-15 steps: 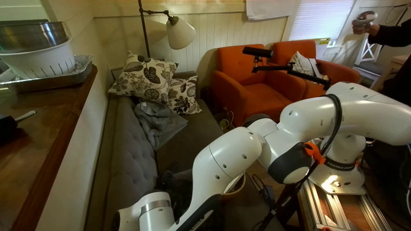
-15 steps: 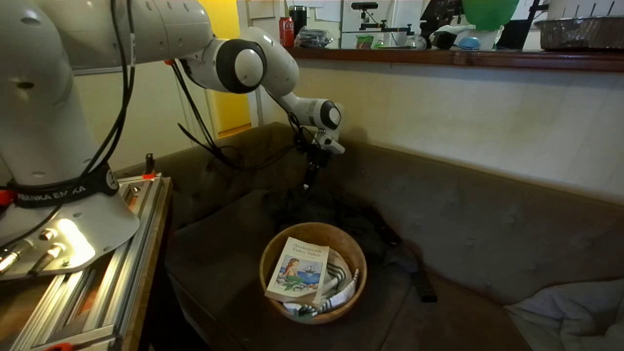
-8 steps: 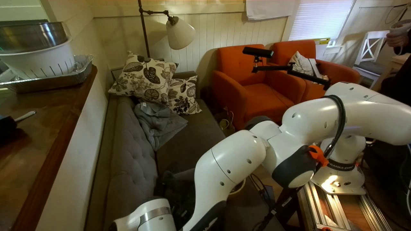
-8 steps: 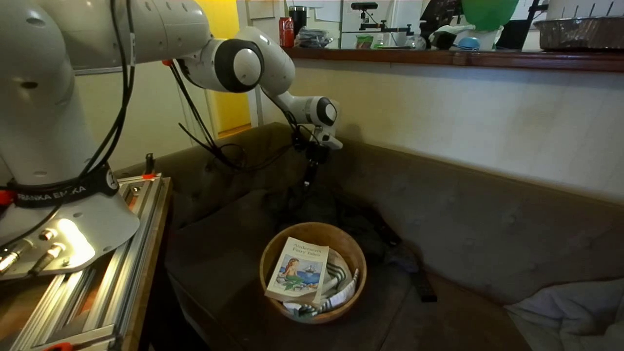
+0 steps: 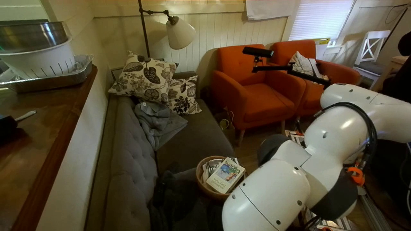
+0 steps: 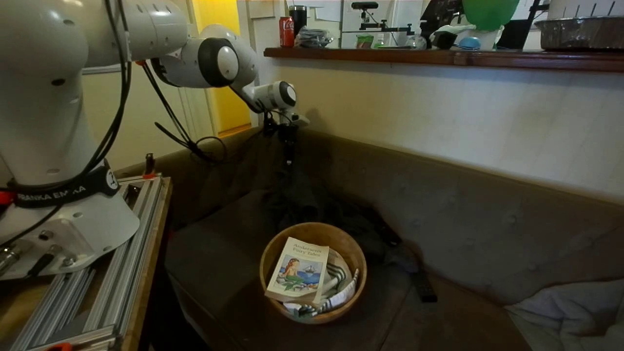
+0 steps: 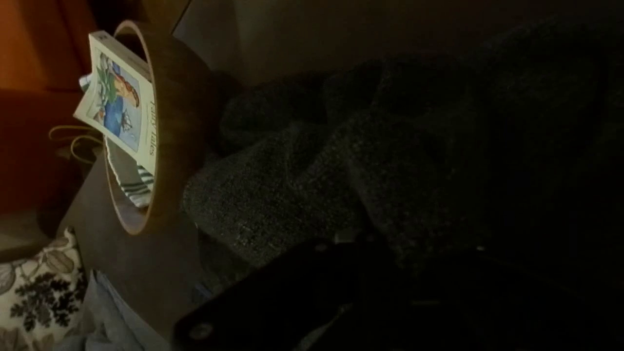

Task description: Unfold the blanket

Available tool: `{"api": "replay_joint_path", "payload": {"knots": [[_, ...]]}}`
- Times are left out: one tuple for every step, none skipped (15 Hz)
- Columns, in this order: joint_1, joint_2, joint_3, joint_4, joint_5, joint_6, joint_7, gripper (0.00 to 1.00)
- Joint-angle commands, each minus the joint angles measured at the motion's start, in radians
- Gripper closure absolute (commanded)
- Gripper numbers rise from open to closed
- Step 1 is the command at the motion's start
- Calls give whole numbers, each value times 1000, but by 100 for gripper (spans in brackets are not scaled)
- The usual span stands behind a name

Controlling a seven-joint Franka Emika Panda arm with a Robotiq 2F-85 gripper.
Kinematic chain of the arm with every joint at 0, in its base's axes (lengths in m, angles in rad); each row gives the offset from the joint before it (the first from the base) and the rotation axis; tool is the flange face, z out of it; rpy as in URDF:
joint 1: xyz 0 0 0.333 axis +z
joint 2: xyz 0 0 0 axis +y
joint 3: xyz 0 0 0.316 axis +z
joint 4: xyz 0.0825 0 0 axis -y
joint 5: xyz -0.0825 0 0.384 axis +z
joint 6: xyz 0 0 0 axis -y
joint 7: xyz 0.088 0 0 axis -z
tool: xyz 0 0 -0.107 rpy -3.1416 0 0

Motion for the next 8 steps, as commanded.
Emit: {"api": "replay_joint_path", "payload": {"knots": [[70,5,-32,46,-60,-10,-137,99],[86,8,-43,60,-74,-11,-178,99],[102,9,-55,65,-91,-13,-218,99],[116,11,-68,69,-106,-16,-259,99],[125,10,-81,69,-124,-9,-302,70],[135,10,-94,67,-141,-6,-343,68],[146,10,-111,68,-163,-10,-380,63],[157,10,-129,70,-186,-11,-414,56]]}}
